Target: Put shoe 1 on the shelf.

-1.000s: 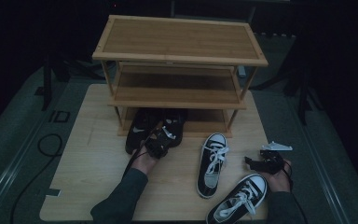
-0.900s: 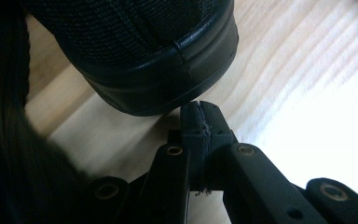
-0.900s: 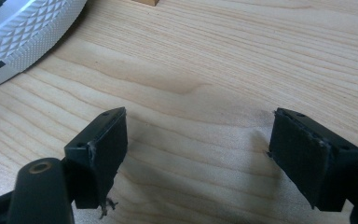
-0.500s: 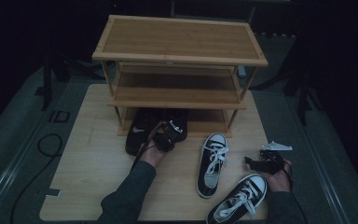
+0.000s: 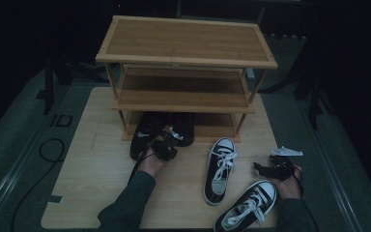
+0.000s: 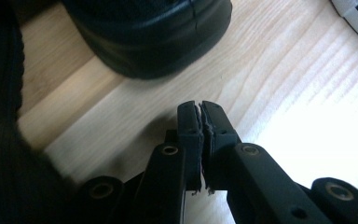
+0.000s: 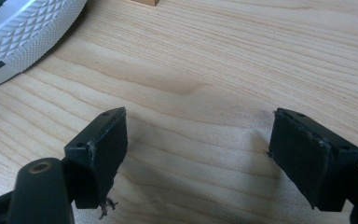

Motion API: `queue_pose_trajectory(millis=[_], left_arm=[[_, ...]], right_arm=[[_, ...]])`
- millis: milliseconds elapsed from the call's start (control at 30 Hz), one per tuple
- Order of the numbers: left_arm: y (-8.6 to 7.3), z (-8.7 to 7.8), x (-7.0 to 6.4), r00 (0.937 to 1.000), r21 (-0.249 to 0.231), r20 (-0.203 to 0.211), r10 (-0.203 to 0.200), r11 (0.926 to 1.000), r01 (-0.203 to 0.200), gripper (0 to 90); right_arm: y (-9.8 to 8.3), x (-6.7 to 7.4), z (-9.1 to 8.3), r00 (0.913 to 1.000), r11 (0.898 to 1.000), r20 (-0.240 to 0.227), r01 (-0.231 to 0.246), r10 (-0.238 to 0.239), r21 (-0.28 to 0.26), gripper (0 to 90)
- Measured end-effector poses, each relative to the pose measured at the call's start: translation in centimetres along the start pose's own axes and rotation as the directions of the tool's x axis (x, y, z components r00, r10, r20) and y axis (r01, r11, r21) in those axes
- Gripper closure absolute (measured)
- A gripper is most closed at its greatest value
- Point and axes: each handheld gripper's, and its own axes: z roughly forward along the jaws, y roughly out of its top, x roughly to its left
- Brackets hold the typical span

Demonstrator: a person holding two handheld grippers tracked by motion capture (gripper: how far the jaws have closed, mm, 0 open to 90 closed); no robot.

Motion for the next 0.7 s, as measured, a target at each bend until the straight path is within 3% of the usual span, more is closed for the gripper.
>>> queue_pose_trajectory(millis=[233,467,700], left_arm=[[-1.9,-1.5,0.0,1.0000,-0.010,-0.002,0.005,0.9999,-0.005,85.3],[-4.2,-3.2,0.2,0.9995,-0.031,-0.022,-0.021,0.9993,0.020,85.0],[-6.4,-4.9,0.8,0.9984,-0.013,-0.046,-0.031,0.9994,0.031,85.1]], right_arm=[[0.0,0.0,0.0,1.0000,1.000,0.000,0.000,0.000,0.000,19.0],[0.0,0.0,0.0,1.0000,1.000,0.000,0.000,0.000,0.000,19.0],[0.0,0.0,0.0,1.0000,1.000,0.000,0.001,-0.001,0.000,19.0]])
